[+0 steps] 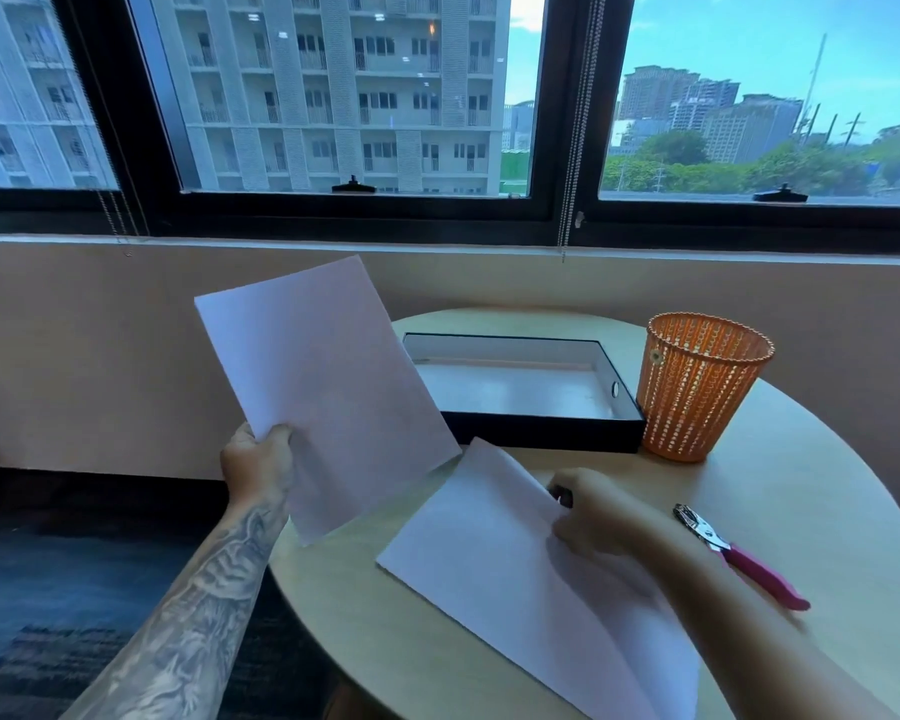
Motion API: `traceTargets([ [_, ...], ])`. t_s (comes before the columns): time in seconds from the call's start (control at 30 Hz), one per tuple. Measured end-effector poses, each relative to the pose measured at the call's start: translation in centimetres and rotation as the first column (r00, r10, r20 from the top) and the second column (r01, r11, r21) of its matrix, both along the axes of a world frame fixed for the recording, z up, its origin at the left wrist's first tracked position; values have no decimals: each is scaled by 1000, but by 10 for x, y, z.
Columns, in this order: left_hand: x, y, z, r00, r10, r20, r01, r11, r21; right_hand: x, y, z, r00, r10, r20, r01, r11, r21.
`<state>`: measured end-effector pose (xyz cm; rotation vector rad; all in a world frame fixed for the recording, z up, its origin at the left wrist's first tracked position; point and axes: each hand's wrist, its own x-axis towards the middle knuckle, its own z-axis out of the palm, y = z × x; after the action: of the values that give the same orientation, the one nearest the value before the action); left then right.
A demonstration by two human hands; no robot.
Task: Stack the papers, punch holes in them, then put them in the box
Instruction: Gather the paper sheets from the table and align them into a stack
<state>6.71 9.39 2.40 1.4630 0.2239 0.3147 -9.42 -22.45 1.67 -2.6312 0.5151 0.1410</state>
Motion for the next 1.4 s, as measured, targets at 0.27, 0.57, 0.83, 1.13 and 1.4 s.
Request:
traceTargets([
  [0.27, 4, 9, -13, 983, 137, -124, -125, 987, 103, -12, -22, 16, 988, 27, 151, -106, 832, 544],
  [0.57, -21, -37, -6, 902, -418, -103, 417, 908, -31, -2, -7, 29, 835, -416, 359, -136, 476, 869],
  [0.83, -56, -74, 7, 732, -679, -44, 650, 717, -251, 4, -3, 16, 727, -604, 325, -150, 323, 935],
  [1.13, -63, -90, 43, 804, -584, 114, 593, 803, -68, -3, 6, 62, 604, -545, 582, -244, 568, 786],
  [1.4, -66, -87, 37, 812, -569, 126, 575, 818, -9, -10, 5, 54, 629, -481, 611, -250, 619, 745],
])
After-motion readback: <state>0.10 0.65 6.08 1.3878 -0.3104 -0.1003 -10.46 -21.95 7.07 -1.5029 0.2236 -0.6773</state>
